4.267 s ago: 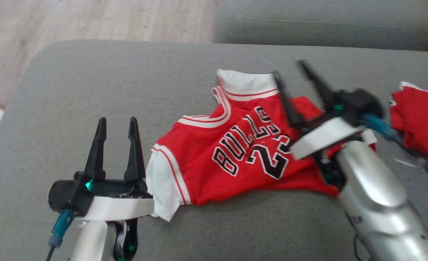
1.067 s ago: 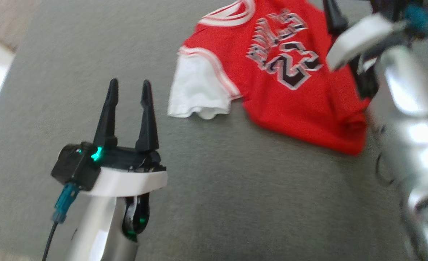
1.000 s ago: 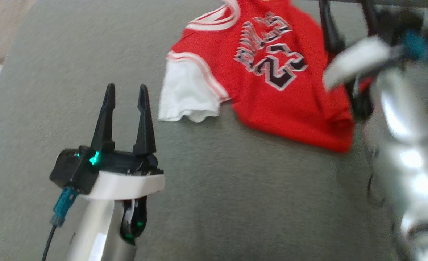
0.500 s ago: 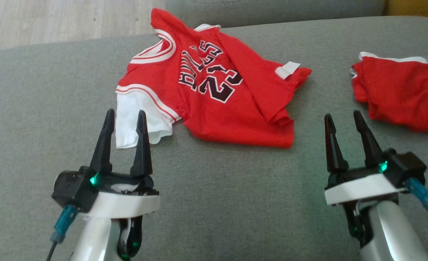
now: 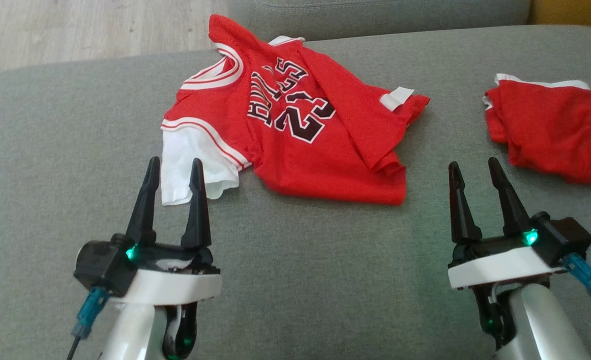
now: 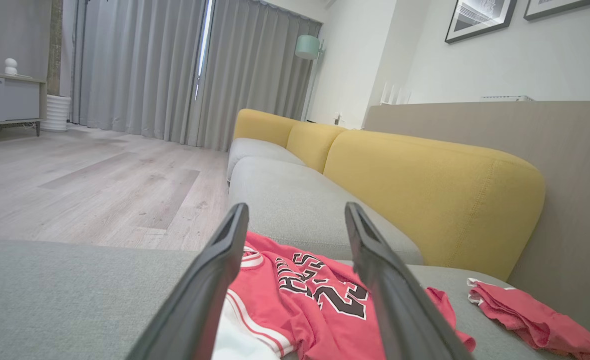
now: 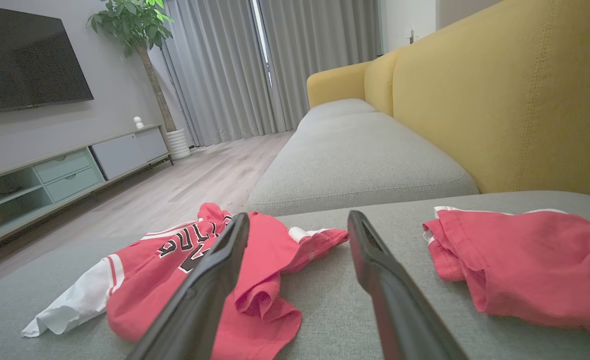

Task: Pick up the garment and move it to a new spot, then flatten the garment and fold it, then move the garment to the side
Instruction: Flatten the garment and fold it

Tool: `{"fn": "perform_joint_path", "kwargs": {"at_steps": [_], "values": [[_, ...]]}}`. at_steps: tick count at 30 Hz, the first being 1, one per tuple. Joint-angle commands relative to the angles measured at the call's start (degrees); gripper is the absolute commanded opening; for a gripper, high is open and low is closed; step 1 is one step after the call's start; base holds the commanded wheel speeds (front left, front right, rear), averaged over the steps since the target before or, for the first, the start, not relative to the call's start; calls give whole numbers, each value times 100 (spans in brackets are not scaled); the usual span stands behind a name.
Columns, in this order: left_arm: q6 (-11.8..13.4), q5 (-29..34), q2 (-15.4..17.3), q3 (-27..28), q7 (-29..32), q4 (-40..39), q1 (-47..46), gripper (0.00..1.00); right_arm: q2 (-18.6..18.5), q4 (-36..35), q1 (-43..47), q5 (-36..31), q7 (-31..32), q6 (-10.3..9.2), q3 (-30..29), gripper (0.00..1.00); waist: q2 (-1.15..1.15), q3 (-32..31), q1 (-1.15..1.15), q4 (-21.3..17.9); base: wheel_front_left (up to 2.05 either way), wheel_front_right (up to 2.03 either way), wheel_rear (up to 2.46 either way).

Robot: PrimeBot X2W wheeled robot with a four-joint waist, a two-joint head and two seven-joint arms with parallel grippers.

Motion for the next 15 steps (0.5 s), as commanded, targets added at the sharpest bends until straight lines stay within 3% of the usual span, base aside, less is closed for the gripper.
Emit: {"fn": "perform_joint_path", "kwargs": {"at_steps": [1,7,15], "values": [[-16,61,41,168,-29,-188,-142,100,26,-148,-39,-7,-60,-5,159,100,-1,14,0,23,0,0,0],[-26,51,41,76,-29,-192,-226,100,27,103,-200,-115,3,-5,43,100,-1,182,0,224,0,0,0],[0,-50,41,-109,-29,-188,-407,100,27,871,-1082,156,671,-5,-354,100,-1,591,0,622,0,0,0]]}}
